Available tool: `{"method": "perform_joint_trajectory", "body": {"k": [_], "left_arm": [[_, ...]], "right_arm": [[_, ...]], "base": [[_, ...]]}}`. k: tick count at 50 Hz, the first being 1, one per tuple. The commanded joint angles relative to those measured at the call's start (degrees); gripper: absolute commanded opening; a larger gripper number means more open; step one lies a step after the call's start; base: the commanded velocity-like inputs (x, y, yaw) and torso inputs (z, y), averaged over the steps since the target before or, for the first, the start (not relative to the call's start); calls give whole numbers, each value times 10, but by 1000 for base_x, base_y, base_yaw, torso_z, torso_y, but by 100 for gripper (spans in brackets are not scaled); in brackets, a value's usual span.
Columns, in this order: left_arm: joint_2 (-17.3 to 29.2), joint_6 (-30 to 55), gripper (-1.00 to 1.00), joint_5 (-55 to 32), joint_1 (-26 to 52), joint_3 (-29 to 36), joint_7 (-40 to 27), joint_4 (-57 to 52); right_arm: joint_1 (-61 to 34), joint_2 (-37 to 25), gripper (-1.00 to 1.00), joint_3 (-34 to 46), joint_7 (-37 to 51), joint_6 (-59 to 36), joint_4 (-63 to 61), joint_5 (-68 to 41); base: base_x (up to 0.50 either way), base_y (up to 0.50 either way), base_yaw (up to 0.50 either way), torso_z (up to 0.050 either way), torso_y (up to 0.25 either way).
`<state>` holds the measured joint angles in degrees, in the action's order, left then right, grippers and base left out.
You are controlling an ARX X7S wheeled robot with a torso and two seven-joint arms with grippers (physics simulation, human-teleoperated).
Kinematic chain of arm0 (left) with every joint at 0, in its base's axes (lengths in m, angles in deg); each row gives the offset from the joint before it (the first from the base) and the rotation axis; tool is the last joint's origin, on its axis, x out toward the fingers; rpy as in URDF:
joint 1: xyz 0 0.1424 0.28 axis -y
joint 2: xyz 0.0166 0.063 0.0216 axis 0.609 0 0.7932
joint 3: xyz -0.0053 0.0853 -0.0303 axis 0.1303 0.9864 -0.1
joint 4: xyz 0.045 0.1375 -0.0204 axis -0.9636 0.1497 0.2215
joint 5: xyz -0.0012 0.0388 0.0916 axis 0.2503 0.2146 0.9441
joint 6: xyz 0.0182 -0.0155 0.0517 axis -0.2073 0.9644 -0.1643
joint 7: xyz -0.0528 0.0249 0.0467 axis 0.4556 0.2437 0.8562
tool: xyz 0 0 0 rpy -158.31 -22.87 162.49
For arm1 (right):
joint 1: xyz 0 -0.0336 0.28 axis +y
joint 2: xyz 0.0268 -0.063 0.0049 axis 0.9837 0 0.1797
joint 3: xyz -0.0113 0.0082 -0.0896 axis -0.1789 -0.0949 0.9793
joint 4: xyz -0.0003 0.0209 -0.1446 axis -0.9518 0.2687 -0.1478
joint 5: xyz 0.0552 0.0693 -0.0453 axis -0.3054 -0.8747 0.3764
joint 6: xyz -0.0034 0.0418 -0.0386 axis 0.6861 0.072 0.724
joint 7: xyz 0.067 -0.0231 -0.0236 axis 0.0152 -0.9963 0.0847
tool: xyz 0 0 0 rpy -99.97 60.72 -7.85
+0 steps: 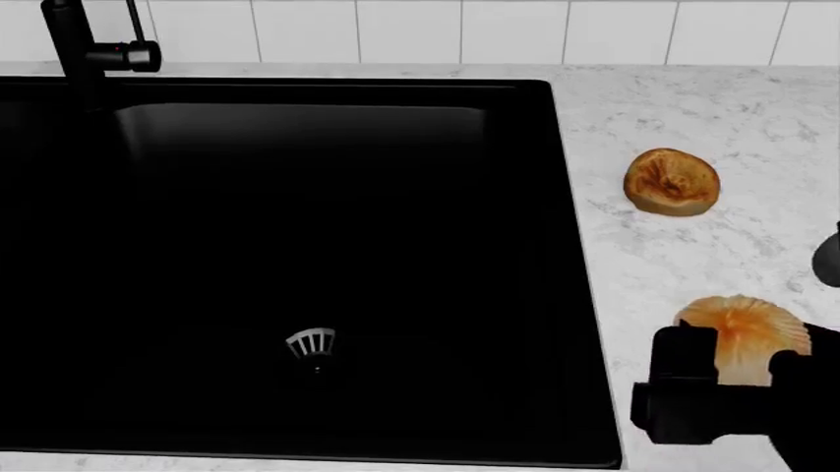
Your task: Pick the scallop from the counter and place it in the sink
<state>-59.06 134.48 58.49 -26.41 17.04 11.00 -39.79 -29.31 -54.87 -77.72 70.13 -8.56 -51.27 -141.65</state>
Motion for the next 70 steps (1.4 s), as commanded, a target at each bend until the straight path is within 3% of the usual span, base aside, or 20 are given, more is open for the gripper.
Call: {"method": "perform_joint_trajectory", "body": {"k": [1,10,19,31,43,49,53,61,70], "left_arm": [[1,-4,100,-2,0,2,0,3],[-1,-12,100,-4,-3,0,1,9],[-2,-7,100,-7,-2,2,-1,4],[-4,-11,100,-10,-2,3,-1,7],[-7,-10,100,-13,2,7,-3,9],[-9,-20,100,-14,1,8,-1,18],[-9,-17,100,-15,1,7,-2,15],[-6,-20,100,-17,-3,6,-1,14],[-4,-15,100,-21,-4,2,-2,7]], "right_arm": [[-117,53,-100,83,-55,-25,39,56],[-218,130,-100,193,-178,-25,123,186],[-292,205,-100,311,-333,36,243,320],[-371,330,-100,449,-514,146,462,458],[-435,488,-100,548,-679,287,781,565],[-448,494,-100,795,-636,361,805,345],[-451,494,-100,885,-621,387,796,247],[-446,494,-100,921,-631,367,792,189],[-440,494,-100,923,-641,342,786,207]], "base": [[0,0,0,0,0],[0,0,0,0,0],[0,0,0,0,0],[0,0,0,0,0],[0,0,0,0,0],[0,0,0,0,0],[0,0,0,0,0],[0,0,0,0,0],[0,0,0,0,0]]}}
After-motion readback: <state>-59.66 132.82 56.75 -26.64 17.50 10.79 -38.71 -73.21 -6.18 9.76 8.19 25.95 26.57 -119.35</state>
